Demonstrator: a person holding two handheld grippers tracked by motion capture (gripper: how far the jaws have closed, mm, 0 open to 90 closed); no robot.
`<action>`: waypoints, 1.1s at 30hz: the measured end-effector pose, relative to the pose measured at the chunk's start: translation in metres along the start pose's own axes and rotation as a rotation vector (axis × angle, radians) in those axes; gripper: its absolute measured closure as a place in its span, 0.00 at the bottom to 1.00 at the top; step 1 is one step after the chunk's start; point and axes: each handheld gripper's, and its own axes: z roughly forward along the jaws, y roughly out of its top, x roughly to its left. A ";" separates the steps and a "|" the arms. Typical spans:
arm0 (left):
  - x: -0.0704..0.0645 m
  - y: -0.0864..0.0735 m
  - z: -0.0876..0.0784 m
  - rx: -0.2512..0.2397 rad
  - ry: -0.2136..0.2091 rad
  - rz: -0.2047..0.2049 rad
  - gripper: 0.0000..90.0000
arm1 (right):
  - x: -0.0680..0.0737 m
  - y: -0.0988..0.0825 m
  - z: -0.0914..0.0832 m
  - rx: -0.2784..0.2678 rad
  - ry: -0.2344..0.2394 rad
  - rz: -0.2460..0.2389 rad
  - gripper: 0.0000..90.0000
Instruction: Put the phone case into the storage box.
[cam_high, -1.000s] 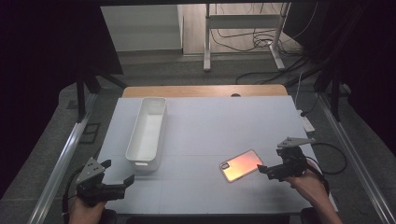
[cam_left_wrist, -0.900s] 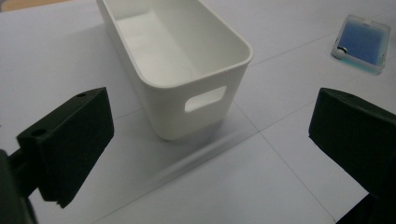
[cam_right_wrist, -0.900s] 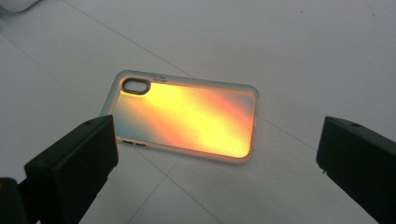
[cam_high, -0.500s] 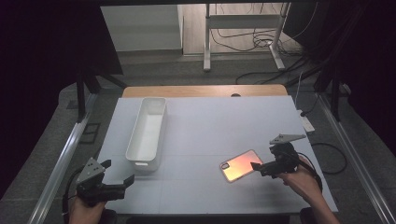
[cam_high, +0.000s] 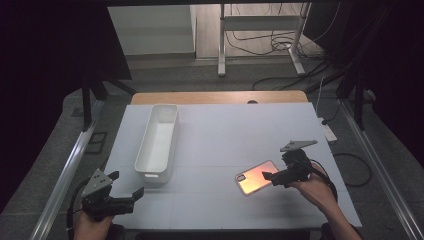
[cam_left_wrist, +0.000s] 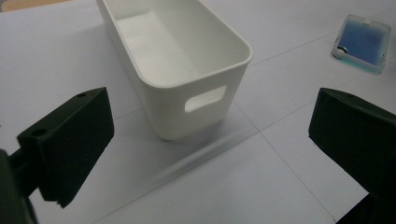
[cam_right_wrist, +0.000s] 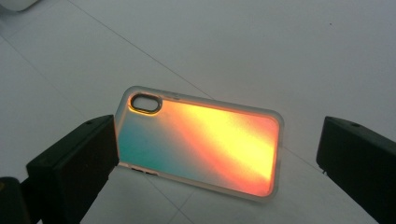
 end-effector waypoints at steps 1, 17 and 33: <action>0.000 0.000 0.000 0.000 0.000 0.001 0.01 | 0.001 0.001 0.001 0.001 0.002 -0.004 0.00; 0.000 0.000 0.000 0.000 0.000 0.001 0.01 | 0.010 0.016 0.019 0.029 0.021 -0.034 0.00; 0.000 0.000 0.000 -0.001 0.001 -0.001 0.01 | 0.020 0.030 0.036 0.085 0.055 -0.060 0.12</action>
